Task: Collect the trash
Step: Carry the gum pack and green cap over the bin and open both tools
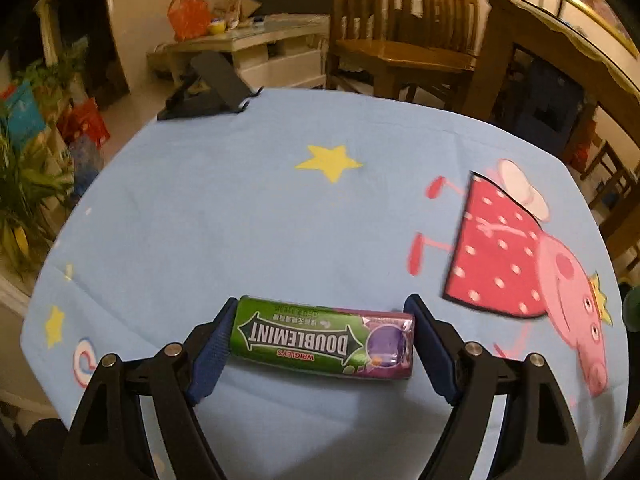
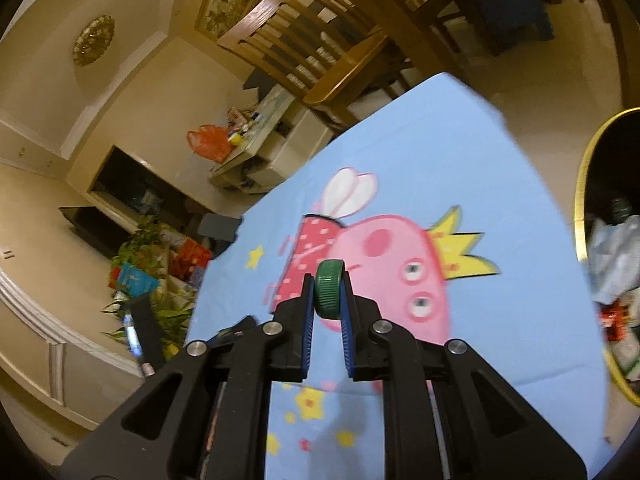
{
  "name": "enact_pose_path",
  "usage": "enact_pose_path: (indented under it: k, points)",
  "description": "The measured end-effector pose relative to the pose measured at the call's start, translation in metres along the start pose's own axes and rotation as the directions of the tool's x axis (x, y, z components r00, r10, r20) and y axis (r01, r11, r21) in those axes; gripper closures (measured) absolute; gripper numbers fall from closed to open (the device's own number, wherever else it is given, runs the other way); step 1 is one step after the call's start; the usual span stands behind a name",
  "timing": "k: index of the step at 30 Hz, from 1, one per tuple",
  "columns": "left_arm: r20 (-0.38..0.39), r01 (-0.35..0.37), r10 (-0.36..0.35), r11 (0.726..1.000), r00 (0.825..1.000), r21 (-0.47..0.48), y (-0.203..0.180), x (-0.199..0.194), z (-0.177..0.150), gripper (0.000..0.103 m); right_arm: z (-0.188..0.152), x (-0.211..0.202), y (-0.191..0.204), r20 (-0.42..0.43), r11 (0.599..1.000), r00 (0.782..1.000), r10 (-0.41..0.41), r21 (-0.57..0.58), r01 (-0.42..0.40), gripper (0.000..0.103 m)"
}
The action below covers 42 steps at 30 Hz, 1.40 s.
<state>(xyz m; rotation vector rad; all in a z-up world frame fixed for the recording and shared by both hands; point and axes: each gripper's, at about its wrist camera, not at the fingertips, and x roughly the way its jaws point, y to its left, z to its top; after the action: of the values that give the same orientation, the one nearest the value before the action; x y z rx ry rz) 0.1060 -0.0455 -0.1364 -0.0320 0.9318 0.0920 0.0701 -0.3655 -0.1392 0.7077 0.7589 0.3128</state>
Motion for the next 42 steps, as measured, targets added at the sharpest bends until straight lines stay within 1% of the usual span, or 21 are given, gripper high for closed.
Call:
enact_pose_path:
  k: [4, 6, 10, 13, 14, 15, 19, 23, 24, 26, 28, 29, 30, 31, 32, 33, 35, 36, 37, 39, 42]
  points:
    - [0.076, -0.02, 0.016, 0.999, 0.997, 0.043, -0.021, -0.025, -0.006, 0.023, 0.002, -0.018, -0.012, 0.035, 0.998, 0.998, -0.056, -0.008, 0.057, 0.09]
    - [0.102, -0.004, -0.003, 0.998, 0.995, 0.067, -0.033, -0.034, -0.005, 0.023, 0.005, -0.027, -0.019, 0.053, 0.996, 0.995, -0.085, -0.012, 0.086, 0.09]
    - [0.151, 0.002, -0.02, 0.993, 0.988, 0.118, -0.054, -0.048, -0.006, 0.023, 0.017, -0.049, -0.038, 0.101, 0.993, 0.988, -0.119, 0.015, 0.118, 0.089]
    - [0.187, 0.005, -0.035, 0.988, 0.982, 0.157, -0.068, -0.059, -0.011, 0.023, 0.025, -0.073, -0.054, 0.151, 0.981, 0.97, -0.193, 0.036, 0.19, 0.09]
    - [0.195, 0.007, -0.039, 0.986, 0.98, 0.166, -0.072, -0.061, -0.01, 0.023, 0.028, -0.082, -0.061, 0.167, 0.972, 0.958, -0.233, 0.04, 0.23, 0.09]
    - [0.206, 0.009, -0.047, 0.984, 0.977, 0.18, -0.077, -0.064, -0.012, 0.023, 0.029, -0.088, -0.065, 0.177, 0.964, 0.948, -0.264, 0.041, 0.261, 0.09]
    - [0.249, 0.023, -0.083, 0.972, 0.965, 0.234, -0.098, -0.078, -0.018, 0.023, 0.033, -0.103, -0.081, 0.19, 0.939, 0.92, -0.342, 0.042, 0.34, 0.089]
    - [0.256, 0.06, -0.133, 0.96, 0.958, 0.275, -0.122, -0.088, -0.021, 0.023, 0.033, -0.116, -0.083, 0.226, 0.927, 0.901, -0.37, 0.027, 0.374, 0.089]
    - [0.258, 0.065, -0.142, 0.956, 0.956, 0.285, -0.128, -0.09, -0.022, 0.023, 0.032, -0.116, -0.085, 0.222, 0.922, 0.897, -0.383, 0.026, 0.387, 0.089]
    - [0.254, 0.08, -0.162, 0.949, 0.953, 0.306, -0.139, -0.093, -0.024, 0.023, 0.031, -0.116, -0.093, 0.205, 0.92, 0.897, -0.391, 0.052, 0.389, 0.089]
    - [0.255, 0.09, -0.179, 0.941, 0.95, 0.326, -0.15, -0.097, -0.028, 0.023, 0.031, -0.121, -0.096, 0.218, 0.928, 0.902, -0.373, 0.076, 0.366, 0.088]
    - [0.261, 0.093, -0.188, 0.936, 0.947, 0.339, -0.157, -0.1, -0.03, 0.023, 0.031, -0.129, -0.097, 0.242, 0.93, 0.898, -0.367, 0.092, 0.355, 0.085]
    - [0.267, 0.094, -0.196, 0.931, 0.944, 0.352, -0.163, -0.102, -0.031, 0.023, 0.03, -0.137, -0.099, 0.268, 0.93, 0.891, -0.367, 0.112, 0.349, 0.065]
    - [0.271, 0.096, -0.205, 0.926, 0.941, 0.366, -0.169, -0.105, -0.034, 0.023, 0.028, -0.142, -0.097, 0.288, 0.928, 0.883, -0.372, 0.127, 0.35, 0.038]
    - [0.272, 0.097, -0.21, 0.922, 0.939, 0.376, -0.174, -0.106, -0.035, 0.023, 0.027, -0.148, -0.098, 0.31, 0.925, 0.872, -0.379, 0.148, 0.35, 0.03]
    - [0.271, 0.101, -0.219, 0.916, 0.937, 0.389, -0.181, -0.107, -0.037, 0.023, 0.026, -0.152, -0.099, 0.316, 0.927, 0.872, -0.375, 0.157, 0.341, 0.028]
    - [0.264, 0.108, -0.231, 0.906, 0.937, 0.409, -0.193, -0.107, -0.04, 0.023, 0.024, -0.155, -0.102, 0.314, 0.933, 0.881, -0.354, 0.174, 0.314, 0.028]
    - [0.257, 0.114, -0.24, 0.898, 0.936, 0.425, -0.202, -0.106, -0.041, 0.023, 0.022, -0.158, -0.104, 0.317, 0.936, 0.884, -0.344, 0.188, 0.297, 0.023]
    - [0.251, 0.118, -0.246, 0.892, 0.936, 0.436, -0.207, -0.106, -0.042, 0.023, 0.021, -0.161, -0.106, 0.326, 0.934, 0.88, -0.346, 0.207, 0.291, 0.014]
    - [0.239, 0.135, -0.271, 0.876, 0.932, 0.463, -0.226, -0.105, -0.046, 0.023, 0.02, -0.174, -0.114, 0.352, 0.92, 0.858, -0.374, 0.259, 0.294, 0.005]
    - [0.239, 0.148, -0.301, 0.853, 0.923, 0.501, -0.25, -0.107, -0.053, 0.023, 0.016, -0.197, -0.135, 0.39, 0.893, 0.827, -0.405, 0.363, 0.266, 0.005]
